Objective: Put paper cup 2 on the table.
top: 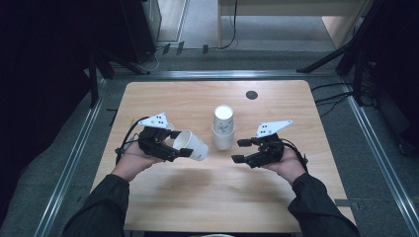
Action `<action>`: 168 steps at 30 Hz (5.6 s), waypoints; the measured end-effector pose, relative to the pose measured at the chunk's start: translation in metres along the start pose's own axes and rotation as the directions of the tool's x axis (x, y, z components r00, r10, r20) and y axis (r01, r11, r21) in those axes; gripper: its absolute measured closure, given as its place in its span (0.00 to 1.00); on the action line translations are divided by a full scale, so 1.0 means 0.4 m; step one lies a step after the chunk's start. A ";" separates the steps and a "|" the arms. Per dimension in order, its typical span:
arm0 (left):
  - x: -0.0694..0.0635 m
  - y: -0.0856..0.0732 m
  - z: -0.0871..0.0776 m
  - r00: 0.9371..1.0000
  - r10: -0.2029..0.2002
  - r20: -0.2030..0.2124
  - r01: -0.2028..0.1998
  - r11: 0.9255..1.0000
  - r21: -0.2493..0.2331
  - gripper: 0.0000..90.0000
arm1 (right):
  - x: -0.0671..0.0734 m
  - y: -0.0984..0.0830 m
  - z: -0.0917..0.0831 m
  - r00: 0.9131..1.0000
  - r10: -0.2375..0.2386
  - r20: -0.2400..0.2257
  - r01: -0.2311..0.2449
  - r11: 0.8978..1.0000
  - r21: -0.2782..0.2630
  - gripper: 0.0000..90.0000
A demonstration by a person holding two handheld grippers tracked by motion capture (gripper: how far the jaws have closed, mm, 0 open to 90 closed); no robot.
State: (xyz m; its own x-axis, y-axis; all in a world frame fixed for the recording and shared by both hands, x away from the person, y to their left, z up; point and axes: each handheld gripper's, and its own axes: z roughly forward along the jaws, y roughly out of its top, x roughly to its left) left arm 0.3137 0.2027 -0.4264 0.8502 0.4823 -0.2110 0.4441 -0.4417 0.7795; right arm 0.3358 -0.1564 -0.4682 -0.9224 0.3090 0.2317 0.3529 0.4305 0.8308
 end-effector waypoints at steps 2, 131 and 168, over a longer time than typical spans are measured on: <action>0.004 -0.005 -0.007 1.000 -0.004 -0.007 0.004 1.000 0.009 0.27 | 0.001 -0.003 -0.003 1.000 -0.020 0.018 0.020 1.000 0.004 0.37; 0.056 -0.120 -0.025 0.952 0.047 -0.301 0.080 0.915 0.396 0.15 | -0.048 -0.036 -0.021 0.992 0.013 0.123 -0.019 0.999 0.043 0.39; 0.038 -0.055 -0.132 0.967 -0.073 -0.242 0.101 0.990 0.102 0.15 | -0.047 -0.035 -0.026 0.993 0.020 0.115 -0.025 0.999 0.038 0.39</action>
State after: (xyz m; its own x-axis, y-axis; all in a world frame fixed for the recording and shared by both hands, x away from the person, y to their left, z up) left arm 0.3019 0.2596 -0.4155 0.7214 0.6824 -0.1185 0.5541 -0.4660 0.6898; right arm 0.3467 -0.1771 -0.4788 -0.8910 0.4131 0.1886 0.3812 0.4545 0.8051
